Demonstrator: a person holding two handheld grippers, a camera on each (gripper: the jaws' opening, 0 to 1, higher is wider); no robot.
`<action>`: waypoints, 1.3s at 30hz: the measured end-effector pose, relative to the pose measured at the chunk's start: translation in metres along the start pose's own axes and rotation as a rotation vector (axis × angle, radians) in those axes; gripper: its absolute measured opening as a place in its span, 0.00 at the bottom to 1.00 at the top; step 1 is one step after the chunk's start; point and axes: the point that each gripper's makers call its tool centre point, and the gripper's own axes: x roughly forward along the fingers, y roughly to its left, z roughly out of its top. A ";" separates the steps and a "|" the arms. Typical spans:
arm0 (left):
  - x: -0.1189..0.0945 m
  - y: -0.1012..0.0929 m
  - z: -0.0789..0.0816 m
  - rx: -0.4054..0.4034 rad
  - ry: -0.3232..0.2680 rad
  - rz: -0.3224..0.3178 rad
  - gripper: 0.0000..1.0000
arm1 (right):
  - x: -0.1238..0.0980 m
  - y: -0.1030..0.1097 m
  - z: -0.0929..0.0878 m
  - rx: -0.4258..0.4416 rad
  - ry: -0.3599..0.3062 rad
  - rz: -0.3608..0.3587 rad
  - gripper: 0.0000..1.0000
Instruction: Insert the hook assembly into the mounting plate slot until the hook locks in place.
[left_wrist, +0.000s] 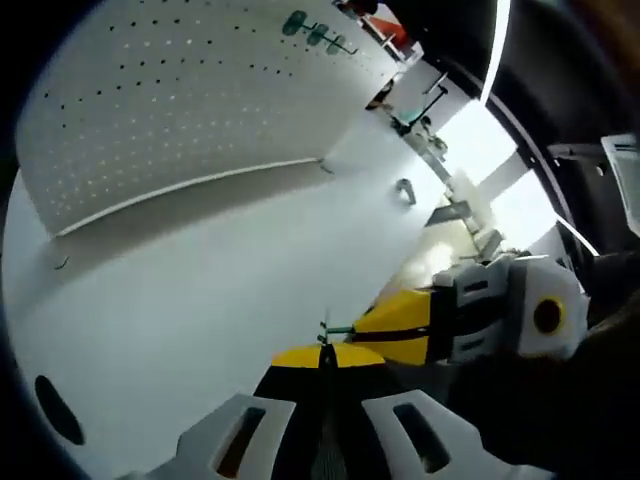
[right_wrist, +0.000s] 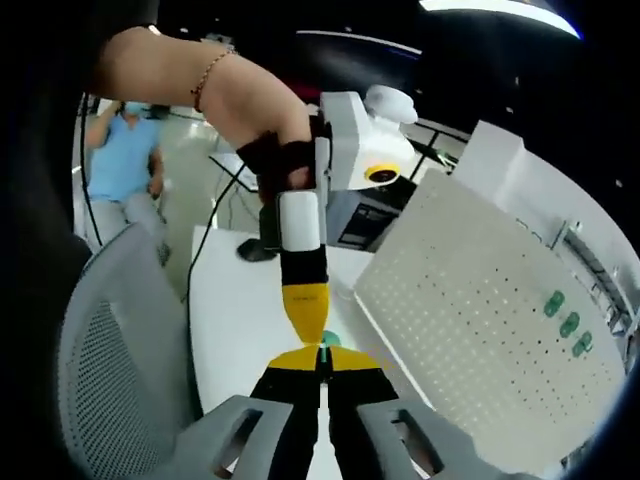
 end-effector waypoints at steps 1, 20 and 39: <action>0.000 0.000 0.004 0.022 -0.026 0.001 0.02 | 0.000 -0.002 0.000 0.019 -0.001 -0.002 0.00; -0.009 0.006 0.040 0.237 -0.301 0.117 0.46 | -0.015 -0.072 -0.037 0.608 -0.012 -0.178 0.00; -0.016 -0.008 0.065 0.130 -0.534 0.075 0.12 | -0.023 -0.080 0.016 0.891 -0.214 -0.171 0.00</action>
